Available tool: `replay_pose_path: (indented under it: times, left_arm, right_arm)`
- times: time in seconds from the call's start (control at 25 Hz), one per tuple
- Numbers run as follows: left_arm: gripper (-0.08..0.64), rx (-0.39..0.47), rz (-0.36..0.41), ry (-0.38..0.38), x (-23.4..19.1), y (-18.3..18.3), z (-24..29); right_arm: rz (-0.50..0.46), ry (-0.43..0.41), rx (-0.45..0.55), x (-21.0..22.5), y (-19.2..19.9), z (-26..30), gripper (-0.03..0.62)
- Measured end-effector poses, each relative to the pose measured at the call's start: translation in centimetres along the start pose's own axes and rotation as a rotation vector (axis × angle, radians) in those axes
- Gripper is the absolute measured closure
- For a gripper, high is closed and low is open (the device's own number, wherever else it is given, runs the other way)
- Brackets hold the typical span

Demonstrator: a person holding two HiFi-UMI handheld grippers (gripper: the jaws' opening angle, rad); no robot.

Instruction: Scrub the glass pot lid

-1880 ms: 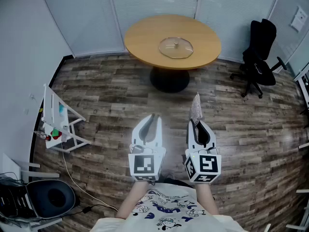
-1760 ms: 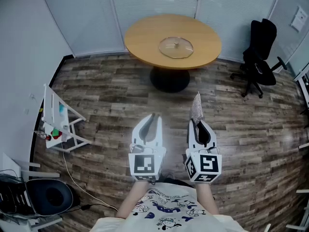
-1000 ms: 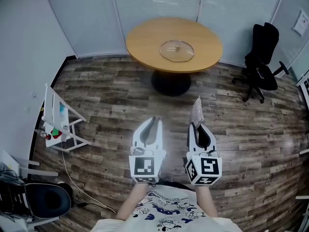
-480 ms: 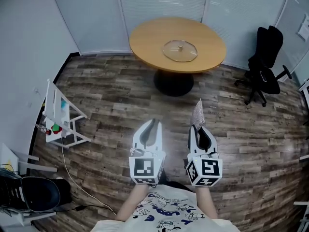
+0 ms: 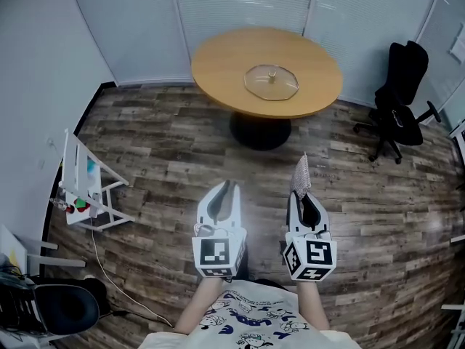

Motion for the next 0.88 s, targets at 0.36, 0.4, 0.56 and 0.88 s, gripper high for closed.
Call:
replay_pose_path:
  times: [0.36, 0.4, 0.56, 0.88]
  left_arm:
    - [0.508, 0.007, -0.014, 0.022, -3.6, -2.0, 7.1]
    - [0.508, 0.006, -0.014, 0.027, -3.9, -2.3, 8.0]
    - [0.508, 0.001, -0.009, 0.050, -4.9, -2.9, 11.4]
    - [0.508, 0.008, 0.001, 0.069, -7.6, -4.1, 16.2]
  right_arm:
    - [-0.012, 0.044, 0.002, 1.2, -2.8, 6.7, 0.518]
    - [-0.011, 0.050, 0.001, 1.4, -3.1, 7.4, 0.518]
    - [-0.004, 0.068, 0.001, 2.1, -4.1, 10.4, 0.518]
    - [-0.007, 0.081, 0.007, 2.0, -5.4, 15.6, 0.519]
Point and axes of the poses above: the fingertips, and each gripper's own axes: z forward along the fingers, x to its right, y out of its underside, the point moved 5 cm from there along -z, backward along the fingers, and after that the axes turned 6 degrees about -x, right-handed, at the moved point
